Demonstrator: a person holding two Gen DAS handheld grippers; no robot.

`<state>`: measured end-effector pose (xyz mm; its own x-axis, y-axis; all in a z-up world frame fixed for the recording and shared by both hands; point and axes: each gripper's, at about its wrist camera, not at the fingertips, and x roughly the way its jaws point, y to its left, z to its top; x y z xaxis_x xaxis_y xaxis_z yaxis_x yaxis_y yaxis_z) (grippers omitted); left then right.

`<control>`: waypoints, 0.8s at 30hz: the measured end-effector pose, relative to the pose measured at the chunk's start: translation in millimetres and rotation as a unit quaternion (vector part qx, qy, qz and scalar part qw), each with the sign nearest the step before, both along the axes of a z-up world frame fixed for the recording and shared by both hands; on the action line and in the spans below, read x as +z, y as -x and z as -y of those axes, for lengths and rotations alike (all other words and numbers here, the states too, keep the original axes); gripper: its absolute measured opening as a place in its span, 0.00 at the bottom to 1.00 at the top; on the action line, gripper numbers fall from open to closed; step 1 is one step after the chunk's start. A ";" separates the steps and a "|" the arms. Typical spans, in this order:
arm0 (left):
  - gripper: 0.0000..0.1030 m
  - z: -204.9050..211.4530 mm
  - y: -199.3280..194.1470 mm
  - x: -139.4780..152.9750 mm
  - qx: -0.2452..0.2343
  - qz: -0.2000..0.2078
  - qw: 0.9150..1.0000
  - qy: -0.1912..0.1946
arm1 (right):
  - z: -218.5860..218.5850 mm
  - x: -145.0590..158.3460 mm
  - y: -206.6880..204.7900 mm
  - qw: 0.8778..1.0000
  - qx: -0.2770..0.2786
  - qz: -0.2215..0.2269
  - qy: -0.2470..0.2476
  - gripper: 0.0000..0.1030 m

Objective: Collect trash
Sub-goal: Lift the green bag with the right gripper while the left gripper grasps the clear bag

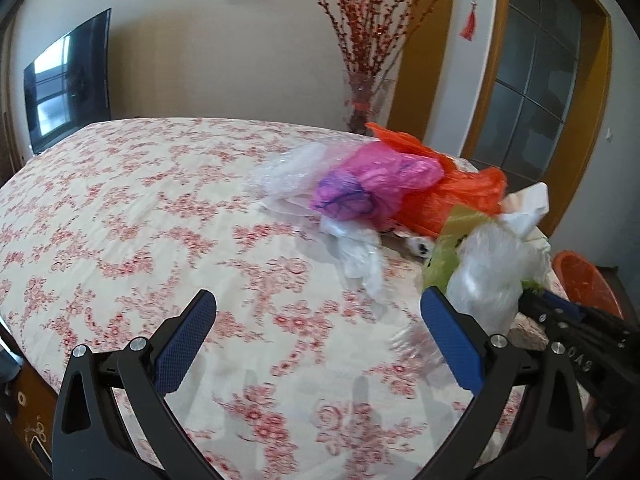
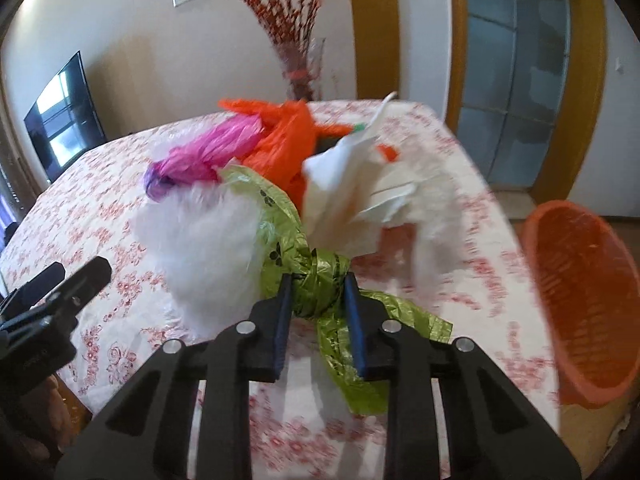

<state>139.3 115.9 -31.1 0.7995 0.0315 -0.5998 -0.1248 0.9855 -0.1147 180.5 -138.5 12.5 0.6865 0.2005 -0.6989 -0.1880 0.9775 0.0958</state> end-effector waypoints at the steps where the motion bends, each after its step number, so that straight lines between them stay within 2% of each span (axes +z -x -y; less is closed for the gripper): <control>1: 0.98 2.6 -0.1 0.2 -0.003 0.000 1.000 -0.001 | 8.6 4.9 3.3 1.000 -0.005 0.004 0.002 0.25; 7: 0.98 19.8 1.8 -2.4 -0.026 -0.003 1.000 0.004 | 30.4 15.0 15.2 0.998 -0.049 0.033 0.008 0.25; 15: 0.98 46.3 4.9 -3.6 -0.071 0.001 0.997 0.001 | 67.5 28.9 26.6 0.995 -0.090 0.049 0.002 0.25; 24: 0.98 82.1 0.7 -5.8 -0.118 -0.006 0.993 0.001 | 89.0 32.9 37.0 0.991 -0.122 0.058 -0.001 0.25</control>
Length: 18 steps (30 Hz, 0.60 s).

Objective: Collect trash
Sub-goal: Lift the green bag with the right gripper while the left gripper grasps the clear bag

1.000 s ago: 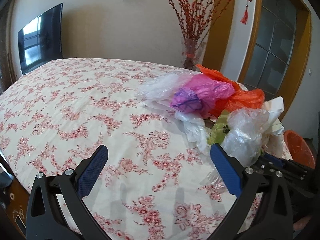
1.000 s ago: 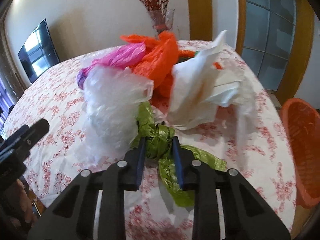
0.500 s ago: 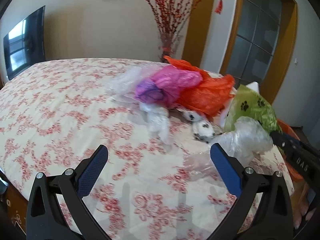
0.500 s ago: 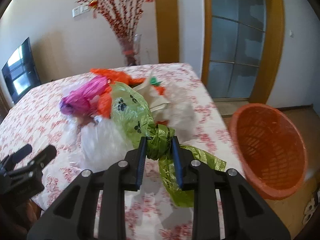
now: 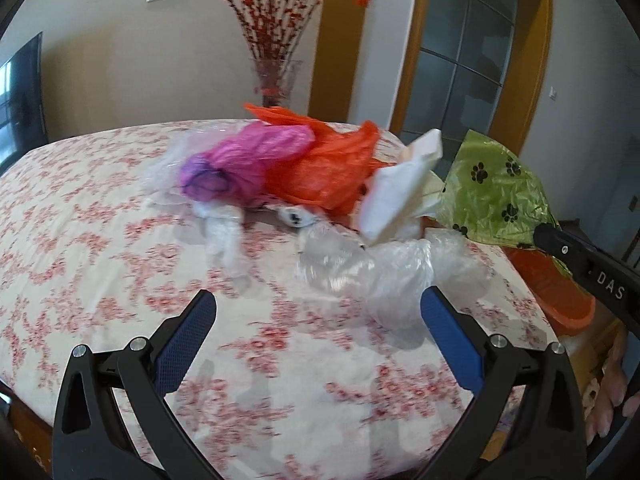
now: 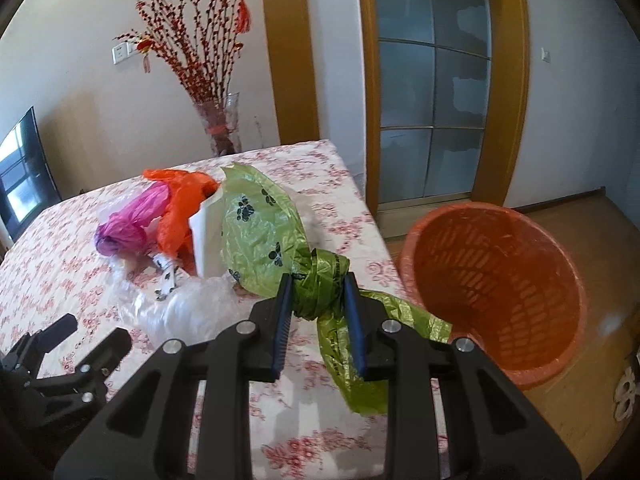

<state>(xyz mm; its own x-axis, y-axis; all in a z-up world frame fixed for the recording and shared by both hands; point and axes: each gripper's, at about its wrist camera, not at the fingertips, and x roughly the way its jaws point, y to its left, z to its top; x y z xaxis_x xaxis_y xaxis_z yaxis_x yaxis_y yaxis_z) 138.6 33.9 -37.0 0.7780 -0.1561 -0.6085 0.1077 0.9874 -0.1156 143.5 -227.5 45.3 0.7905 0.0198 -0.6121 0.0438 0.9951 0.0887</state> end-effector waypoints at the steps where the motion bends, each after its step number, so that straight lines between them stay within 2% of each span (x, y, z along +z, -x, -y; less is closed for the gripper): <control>1: 0.98 3.0 -1.4 0.7 -0.004 0.000 1.000 0.001 | 2.0 1.1 1.4 1.000 -0.002 0.001 0.000 0.25; 9: 0.98 39.1 -23.0 2.9 -0.035 0.004 0.999 -0.013 | 22.3 4.5 13.1 1.000 -0.020 0.005 -0.007 0.25; 18: 0.98 59.5 -47.6 -16.8 -0.049 -0.044 0.998 -0.018 | 49.2 -4.0 19.2 0.999 -0.048 -0.006 -0.016 0.25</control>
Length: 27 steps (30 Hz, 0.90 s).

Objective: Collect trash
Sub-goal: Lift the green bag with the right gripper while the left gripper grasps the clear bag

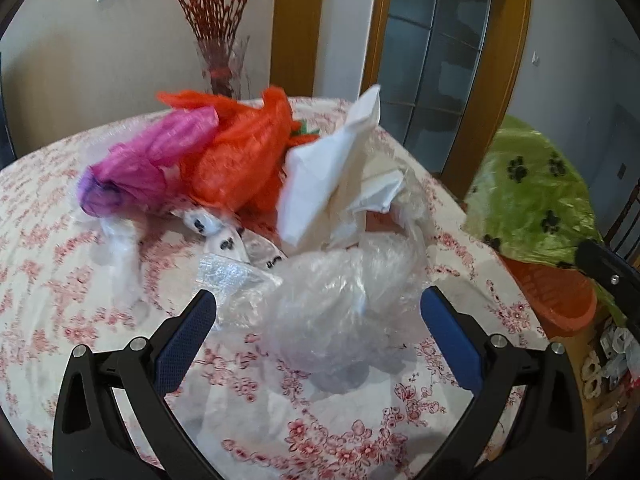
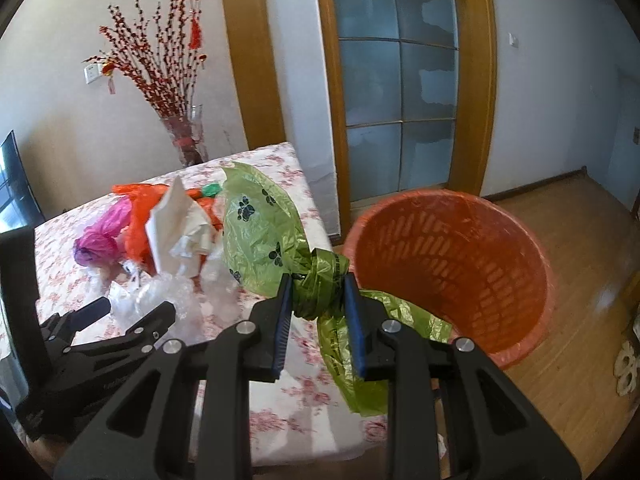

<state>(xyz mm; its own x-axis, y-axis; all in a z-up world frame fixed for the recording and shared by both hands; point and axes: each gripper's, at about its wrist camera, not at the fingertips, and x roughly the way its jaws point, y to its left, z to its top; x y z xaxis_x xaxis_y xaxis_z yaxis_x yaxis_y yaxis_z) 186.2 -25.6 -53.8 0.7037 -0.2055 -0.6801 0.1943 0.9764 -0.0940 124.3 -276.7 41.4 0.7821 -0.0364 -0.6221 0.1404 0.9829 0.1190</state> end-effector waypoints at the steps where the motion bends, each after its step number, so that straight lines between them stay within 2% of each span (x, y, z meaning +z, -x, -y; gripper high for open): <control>1: 0.98 0.8 -1.9 -2.1 -0.002 -0.005 1.000 0.004 | 2.5 -1.0 -0.1 1.000 -0.001 -0.001 -0.001 0.25; 3: 0.94 4.2 -4.0 -3.9 -0.006 -0.009 1.000 0.008 | 5.5 -2.9 0.4 1.000 -0.003 -0.003 -0.002 0.25; 5: 0.85 6.7 -4.8 -4.7 -0.016 -0.012 1.000 0.015 | 7.9 -5.1 2.0 1.000 -0.005 -0.004 -0.003 0.25; 7: 0.70 9.6 -5.0 -5.4 -0.027 -0.016 0.999 0.023 | 9.3 -6.6 2.6 1.000 -0.008 -0.006 -0.005 0.25; 10: 0.59 13.3 -6.6 -5.5 -0.038 -0.017 0.999 0.031 | 10.7 -8.0 3.3 1.000 -0.010 -0.007 -0.008 0.25; 15: 0.47 16.4 -3.2 -4.2 -0.049 -0.010 0.998 0.035 | 13.3 -9.0 4.3 1.000 -0.011 -0.007 -0.009 0.25; 27: 0.45 14.5 12.3 16.0 -0.058 0.018 0.997 0.044 | 21.4 -3.0 9.0 1.000 -0.020 0.006 -0.011 0.25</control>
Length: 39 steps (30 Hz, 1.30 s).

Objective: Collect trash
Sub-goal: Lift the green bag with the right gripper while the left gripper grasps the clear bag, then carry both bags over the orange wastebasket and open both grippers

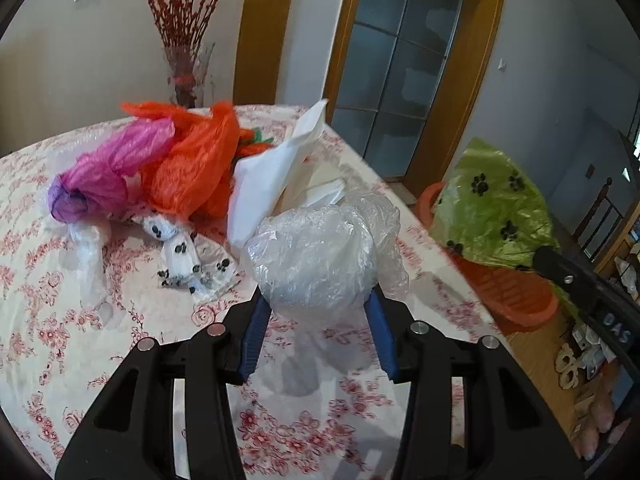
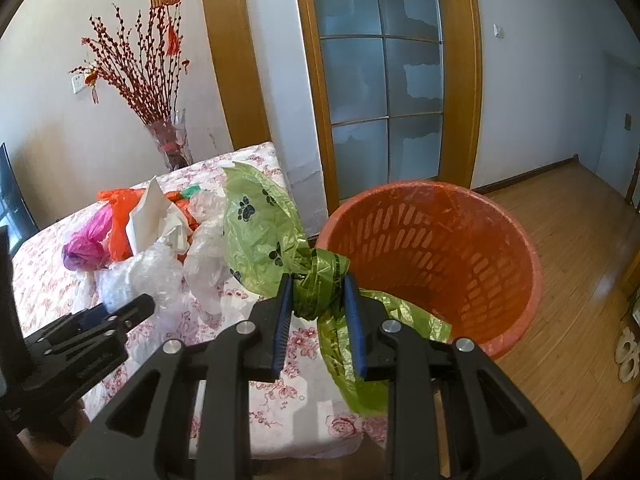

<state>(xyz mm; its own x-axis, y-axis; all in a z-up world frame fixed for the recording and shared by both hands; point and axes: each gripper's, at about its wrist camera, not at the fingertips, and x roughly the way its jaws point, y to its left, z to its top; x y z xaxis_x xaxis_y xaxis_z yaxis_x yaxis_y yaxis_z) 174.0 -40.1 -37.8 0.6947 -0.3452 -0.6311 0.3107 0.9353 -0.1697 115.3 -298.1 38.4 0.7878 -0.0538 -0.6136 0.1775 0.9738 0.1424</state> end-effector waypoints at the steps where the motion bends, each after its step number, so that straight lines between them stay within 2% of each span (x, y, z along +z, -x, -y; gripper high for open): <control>1: 0.45 0.9 1.9 2.3 -0.002 0.003 1.000 0.002 | 1.4 1.0 0.5 1.000 -0.002 0.002 -0.001 0.25; 7: 0.45 14.7 3.0 22.8 -0.020 0.019 0.999 0.020 | 18.1 7.7 3.5 1.000 -0.024 0.016 -0.002 0.25; 16: 0.45 63.9 -11.5 36.9 -0.068 0.029 0.997 0.031 | 66.8 15.7 2.3 0.995 -0.090 0.036 -0.007 0.25; 29: 0.45 151.6 -37.3 21.6 -0.139 0.012 0.990 0.027 | 129.0 13.3 -11.0 0.985 -0.163 0.047 -0.019 0.25; 39: 0.45 172.4 -48.7 9.9 -0.156 -0.006 0.987 0.023 | 149.1 -0.4 -24.4 0.983 -0.174 0.038 -0.042 0.25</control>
<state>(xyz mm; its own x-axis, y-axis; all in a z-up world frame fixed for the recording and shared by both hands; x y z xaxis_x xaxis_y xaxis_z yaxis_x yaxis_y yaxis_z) 222.7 -212.5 -27.9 0.5428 -0.5697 -0.6171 0.5804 0.7855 -0.2147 139.7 -447.3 37.9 0.7747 -0.2798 -0.5671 0.4830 0.8407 0.2450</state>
